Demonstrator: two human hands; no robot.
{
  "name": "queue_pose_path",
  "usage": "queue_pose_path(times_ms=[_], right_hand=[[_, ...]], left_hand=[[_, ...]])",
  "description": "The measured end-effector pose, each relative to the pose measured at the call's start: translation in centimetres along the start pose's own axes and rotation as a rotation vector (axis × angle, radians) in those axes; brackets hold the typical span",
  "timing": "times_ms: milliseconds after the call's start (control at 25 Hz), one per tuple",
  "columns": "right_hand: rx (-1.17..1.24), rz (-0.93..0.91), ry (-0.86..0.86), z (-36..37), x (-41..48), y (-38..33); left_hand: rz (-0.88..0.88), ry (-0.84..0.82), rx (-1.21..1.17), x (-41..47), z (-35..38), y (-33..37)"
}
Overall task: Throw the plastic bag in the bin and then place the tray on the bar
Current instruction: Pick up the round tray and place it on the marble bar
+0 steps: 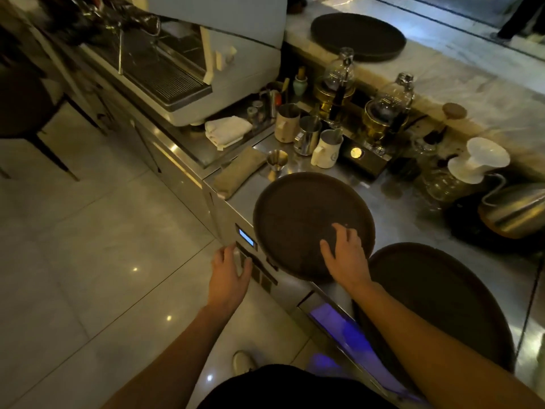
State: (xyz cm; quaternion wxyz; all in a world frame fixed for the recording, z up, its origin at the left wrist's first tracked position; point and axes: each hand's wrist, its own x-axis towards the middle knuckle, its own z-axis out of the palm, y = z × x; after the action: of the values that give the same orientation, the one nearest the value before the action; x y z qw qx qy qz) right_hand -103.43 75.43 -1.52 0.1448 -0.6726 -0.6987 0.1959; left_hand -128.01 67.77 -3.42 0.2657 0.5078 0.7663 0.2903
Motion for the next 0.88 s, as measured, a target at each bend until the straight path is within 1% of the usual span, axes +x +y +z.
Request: queue_pose_path(times_ms=[160, 280, 480, 600, 760, 880], right_hand=[[-0.02, 0.074, 0.014, 0.3, 1.2, -0.3], [-0.03, 0.143, 0.014, -0.1, 2.7, 1.1], [-0.054, 0.213, -0.027, -0.8, 5.6, 4.7], [-0.056, 0.267, -0.091, -1.0, 7.2, 7.1], [-0.002, 0.342, -0.198, -0.7, 9.0, 9.8], [0.024, 0.374, -0.232, -0.2, 9.8, 10.7]], left_hand=[[0.004, -0.052, -0.008, 2.4, -0.1, -0.5], [0.014, -0.095, 0.014, 4.3, 0.8, 0.0], [-0.046, -0.183, 0.034, 7.3, 2.8, 1.5], [-0.105, -0.217, 0.02, 9.0, 3.8, 2.3], [-0.179, -0.263, 0.022, 10.5, 5.0, 3.7], [-0.212, -0.299, 0.019, 11.0, 5.5, 4.4]])
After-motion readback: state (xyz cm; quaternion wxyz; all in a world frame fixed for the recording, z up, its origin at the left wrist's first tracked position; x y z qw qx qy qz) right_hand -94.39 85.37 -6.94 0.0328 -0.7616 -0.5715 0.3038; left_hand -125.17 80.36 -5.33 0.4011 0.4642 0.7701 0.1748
